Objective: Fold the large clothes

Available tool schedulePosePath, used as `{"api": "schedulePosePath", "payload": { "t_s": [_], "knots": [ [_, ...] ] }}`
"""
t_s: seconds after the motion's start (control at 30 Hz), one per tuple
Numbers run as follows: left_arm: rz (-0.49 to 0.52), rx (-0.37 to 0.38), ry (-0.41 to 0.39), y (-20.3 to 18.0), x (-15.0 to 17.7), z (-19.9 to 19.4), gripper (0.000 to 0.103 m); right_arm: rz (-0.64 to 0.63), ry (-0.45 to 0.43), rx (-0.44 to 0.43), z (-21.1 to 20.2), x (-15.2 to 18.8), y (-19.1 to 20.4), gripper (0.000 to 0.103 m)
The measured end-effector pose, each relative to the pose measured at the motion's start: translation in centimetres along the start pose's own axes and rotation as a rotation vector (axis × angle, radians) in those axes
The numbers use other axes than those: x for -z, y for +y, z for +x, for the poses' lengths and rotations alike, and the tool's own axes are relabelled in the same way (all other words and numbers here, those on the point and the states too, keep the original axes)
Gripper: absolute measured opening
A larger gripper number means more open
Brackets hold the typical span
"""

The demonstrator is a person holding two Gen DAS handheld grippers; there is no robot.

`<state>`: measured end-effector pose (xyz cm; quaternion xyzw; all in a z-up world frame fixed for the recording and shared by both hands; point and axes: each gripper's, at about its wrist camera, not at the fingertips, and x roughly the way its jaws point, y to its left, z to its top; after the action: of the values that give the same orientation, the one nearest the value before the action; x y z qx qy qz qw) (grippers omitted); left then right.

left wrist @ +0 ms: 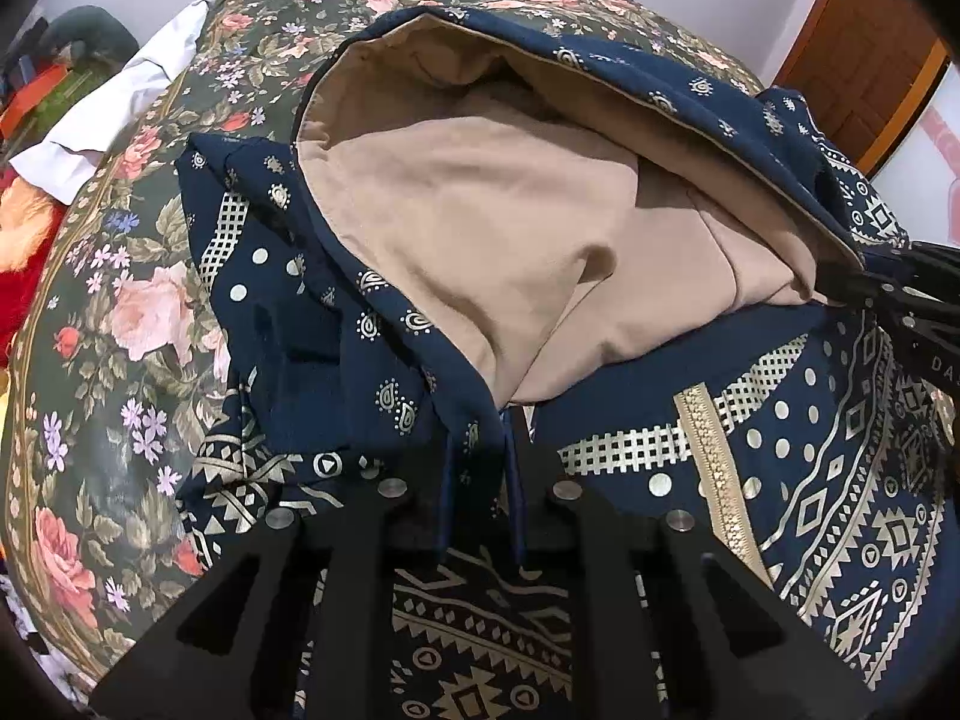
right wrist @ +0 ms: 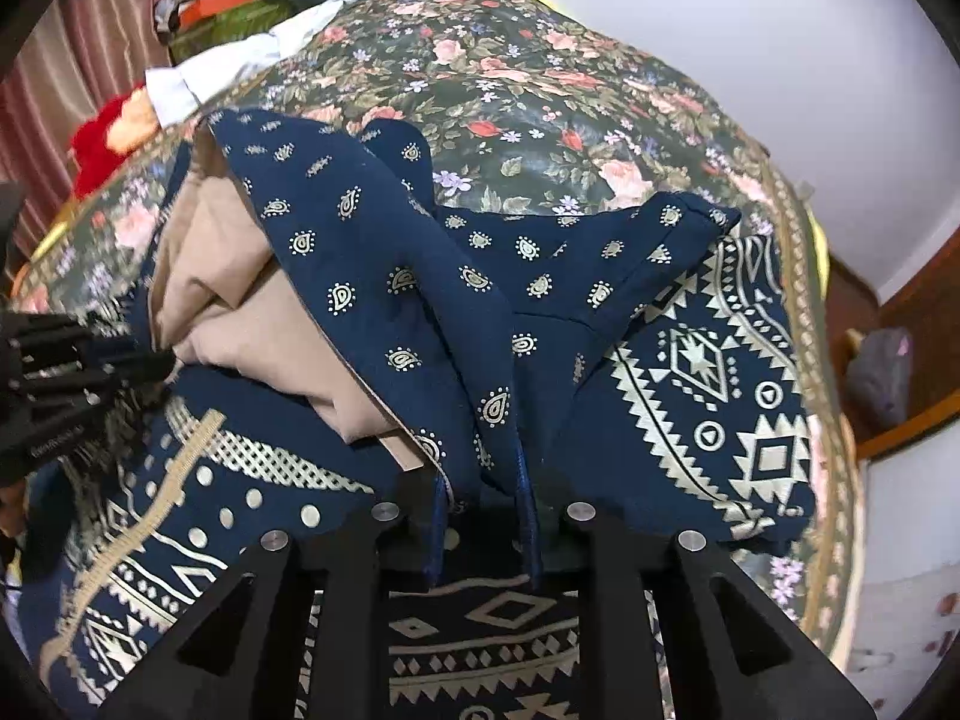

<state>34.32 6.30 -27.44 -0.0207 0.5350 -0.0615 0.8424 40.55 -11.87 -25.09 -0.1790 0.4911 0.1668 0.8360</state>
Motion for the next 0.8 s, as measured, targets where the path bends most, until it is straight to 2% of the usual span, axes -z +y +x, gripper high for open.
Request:
{"api": "schedulePosePath", "payload": {
  "t_s": [0.03,0.07,0.1,0.13,0.17,0.27,0.33,0.37,0.4,0.53,0.6,0.8],
  "knots": [
    [-0.004,0.000,0.001,0.0,0.0,0.0,0.015,-0.012,0.000,0.021,-0.1,0.0,0.3,0.017],
    [-0.009,0.000,0.001,0.0,0.0,0.0,0.015,-0.022,-0.001,0.049,-0.3,0.1,0.5,0.025],
    [-0.013,-0.001,0.002,0.0,-0.1,0.0,0.015,-0.034,-0.001,0.096,-0.4,0.2,0.6,0.049],
    [-0.015,-0.002,0.004,0.1,-0.1,0.0,0.015,-0.048,-0.015,0.157,-0.8,0.3,0.8,0.062],
    [-0.017,-0.002,0.006,0.2,-0.1,-0.1,0.015,-0.053,-0.037,0.171,-1.4,0.6,0.6,0.073],
    [-0.032,0.028,-0.001,0.3,0.2,-1.4,0.016,-0.046,-0.039,0.094,-2.9,1.4,-0.3,0.073],
    [-0.052,0.046,-0.009,0.9,0.2,-2.5,0.024,-0.048,-0.057,0.074,-4.1,1.5,-0.9,0.073],
    [-0.062,0.051,-0.011,1.2,0.1,-3.0,0.034,-0.048,-0.064,0.059,-4.6,1.3,-1.1,0.073],
    [-0.073,0.060,-0.021,1.5,0.0,-3.6,0.039,-0.046,-0.069,0.040,-5.0,1.0,-1.2,0.073],
    [-0.121,0.052,-0.083,3.5,-1.2,-5.7,0.040,-0.018,-0.091,-0.077,-6.0,-1.6,-0.8,0.073],
    [-0.156,0.041,-0.102,4.7,-2.1,-6.1,0.043,-0.012,-0.092,-0.108,-5.4,-3.4,0.0,0.074],
    [-0.254,0.030,-0.078,7.9,-5.7,-3.6,0.043,0.004,-0.049,-0.171,-1.5,-7.9,2.3,0.073]
  ]
}}
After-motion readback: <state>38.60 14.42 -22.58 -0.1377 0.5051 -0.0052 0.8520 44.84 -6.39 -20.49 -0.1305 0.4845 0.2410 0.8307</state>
